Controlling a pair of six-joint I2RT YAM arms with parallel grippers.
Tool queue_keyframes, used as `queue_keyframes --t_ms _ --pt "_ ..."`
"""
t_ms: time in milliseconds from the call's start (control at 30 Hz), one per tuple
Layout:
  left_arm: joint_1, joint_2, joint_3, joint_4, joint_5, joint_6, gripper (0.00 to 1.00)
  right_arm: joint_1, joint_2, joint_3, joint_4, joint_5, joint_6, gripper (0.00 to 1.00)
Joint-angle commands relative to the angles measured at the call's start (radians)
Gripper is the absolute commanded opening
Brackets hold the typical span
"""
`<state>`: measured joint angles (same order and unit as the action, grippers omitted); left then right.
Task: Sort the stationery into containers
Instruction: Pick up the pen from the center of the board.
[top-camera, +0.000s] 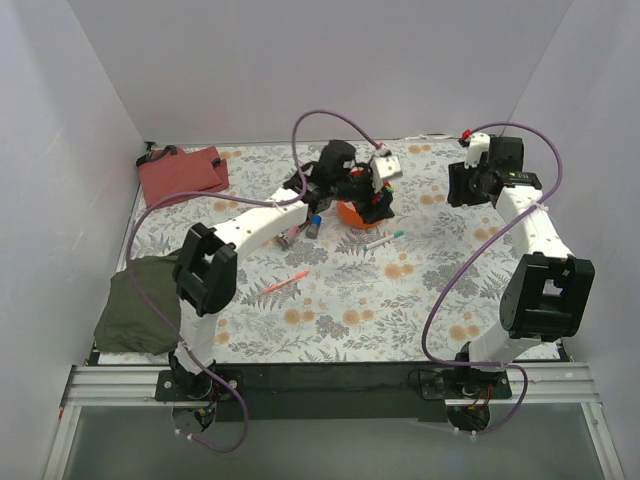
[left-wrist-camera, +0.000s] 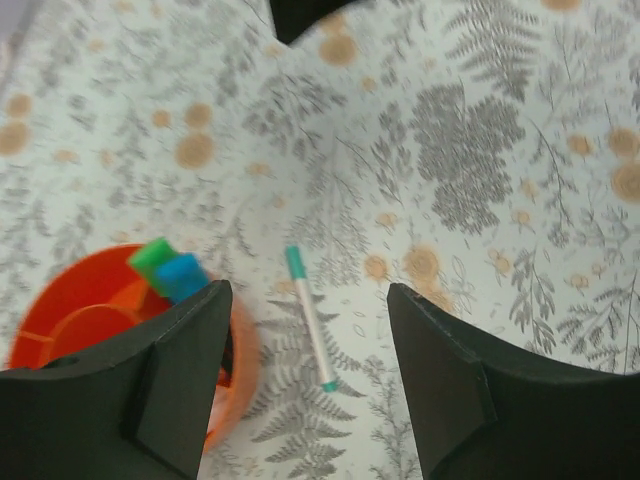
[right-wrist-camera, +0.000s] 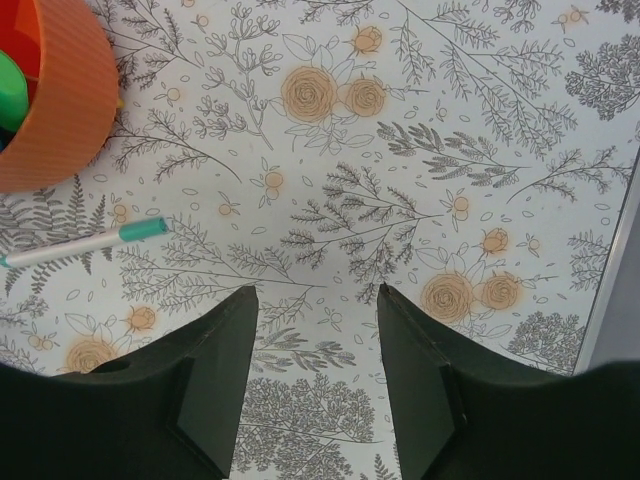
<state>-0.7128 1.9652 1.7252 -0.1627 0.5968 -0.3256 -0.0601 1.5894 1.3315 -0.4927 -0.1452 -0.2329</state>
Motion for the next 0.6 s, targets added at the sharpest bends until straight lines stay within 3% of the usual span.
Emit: queue_keyframes --t_ms 0,567 --pt "-0.076 0.06 0.1 -0.25 -0.066 0.189 0.62 -0.058 -0.02 0.029 -0.027 -0.105 0.032 0.6" --pt "-0.112 0.443 0.439 -0.192 -0.196 0.198 0.52 -0.153 0.017 0.037 -0.075 -0.294 -0.046 0.48"
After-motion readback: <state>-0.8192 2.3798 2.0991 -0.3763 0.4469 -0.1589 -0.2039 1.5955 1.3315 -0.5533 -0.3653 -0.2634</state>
